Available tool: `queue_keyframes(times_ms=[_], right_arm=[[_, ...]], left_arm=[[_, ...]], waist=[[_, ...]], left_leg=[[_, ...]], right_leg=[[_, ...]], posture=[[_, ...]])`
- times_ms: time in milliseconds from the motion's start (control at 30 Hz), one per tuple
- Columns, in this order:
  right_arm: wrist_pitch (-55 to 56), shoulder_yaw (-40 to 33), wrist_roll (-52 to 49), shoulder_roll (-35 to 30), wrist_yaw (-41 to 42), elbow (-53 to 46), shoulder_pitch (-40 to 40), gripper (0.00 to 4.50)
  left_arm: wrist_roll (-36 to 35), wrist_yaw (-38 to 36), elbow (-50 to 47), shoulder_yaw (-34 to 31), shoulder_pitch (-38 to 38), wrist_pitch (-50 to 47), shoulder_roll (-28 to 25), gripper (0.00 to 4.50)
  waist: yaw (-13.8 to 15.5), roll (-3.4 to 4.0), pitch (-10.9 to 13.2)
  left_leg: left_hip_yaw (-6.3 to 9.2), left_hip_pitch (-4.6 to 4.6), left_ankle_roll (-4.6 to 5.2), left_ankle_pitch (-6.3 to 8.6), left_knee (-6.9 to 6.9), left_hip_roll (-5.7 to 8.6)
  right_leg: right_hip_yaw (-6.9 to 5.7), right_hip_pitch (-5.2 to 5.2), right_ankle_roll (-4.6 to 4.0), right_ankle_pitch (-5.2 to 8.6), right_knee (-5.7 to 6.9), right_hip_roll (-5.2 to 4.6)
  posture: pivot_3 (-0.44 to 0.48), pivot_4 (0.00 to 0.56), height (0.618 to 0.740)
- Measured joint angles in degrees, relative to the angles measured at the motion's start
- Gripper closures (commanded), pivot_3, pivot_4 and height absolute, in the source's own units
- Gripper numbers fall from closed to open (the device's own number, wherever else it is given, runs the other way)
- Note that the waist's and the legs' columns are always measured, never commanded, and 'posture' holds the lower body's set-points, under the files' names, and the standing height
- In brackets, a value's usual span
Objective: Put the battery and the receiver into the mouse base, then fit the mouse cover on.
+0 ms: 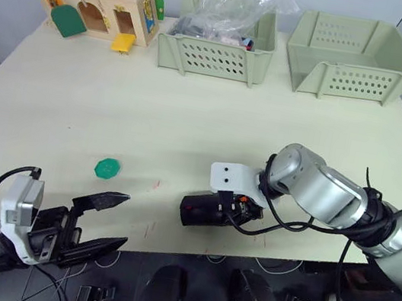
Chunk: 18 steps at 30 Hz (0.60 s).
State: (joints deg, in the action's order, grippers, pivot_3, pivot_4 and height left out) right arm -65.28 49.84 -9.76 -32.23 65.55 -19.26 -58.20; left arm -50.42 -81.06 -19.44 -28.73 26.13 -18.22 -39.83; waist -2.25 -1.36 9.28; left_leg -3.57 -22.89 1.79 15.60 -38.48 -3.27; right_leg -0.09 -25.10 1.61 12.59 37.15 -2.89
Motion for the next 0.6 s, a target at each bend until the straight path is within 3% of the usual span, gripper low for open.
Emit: queue_keyframes(times_ms=[367,400,433,600], right_arm=[[0.0,0.0,0.0,0.0,0.0,0.0,0.0,2.25],[0.1,0.0,0.0,0.0,0.0,0.0,0.0,1.23],[0.2,0.0,0.0,0.0,-0.3,0.1,-0.1,0.88],[0.3,-0.2,0.1,0.0,-1.0,0.3,-0.1,0.88]], left_arm=[[0.7,0.0,0.0,0.0,-0.2,-0.1,0.0,0.0],[0.7,0.0,0.0,0.0,-0.2,-0.1,0.0,0.0],[0.7,0.0,0.0,0.0,-0.2,-0.1,0.0,0.0],[0.7,0.0,0.1,0.0,-0.2,-0.1,0.0,0.0]], waist=[[0.0,0.0,0.0],[0.0,0.0,0.0],[0.0,0.0,0.0],[0.0,0.0,0.0]], left_leg=[[0.0,0.0,0.0,0.0,0.0,0.0],[0.0,0.0,0.0,0.0,0.0,0.0],[0.0,0.0,0.0,0.0,0.0,0.0],[0.0,-0.01,0.0,0.0,0.01,0.0]], right_leg=[[0.0,0.0,0.0,0.0,0.0,0.0],[0.0,0.0,0.0,0.0,0.0,0.0],[0.0,0.0,0.0,0.0,0.0,0.0],[0.0,-0.01,0.0,0.0,-0.01,0.0]], posture=[[0.0,0.15,0.74],[0.0,0.15,0.74],[0.0,0.15,0.74],[0.0,0.15,0.74]])
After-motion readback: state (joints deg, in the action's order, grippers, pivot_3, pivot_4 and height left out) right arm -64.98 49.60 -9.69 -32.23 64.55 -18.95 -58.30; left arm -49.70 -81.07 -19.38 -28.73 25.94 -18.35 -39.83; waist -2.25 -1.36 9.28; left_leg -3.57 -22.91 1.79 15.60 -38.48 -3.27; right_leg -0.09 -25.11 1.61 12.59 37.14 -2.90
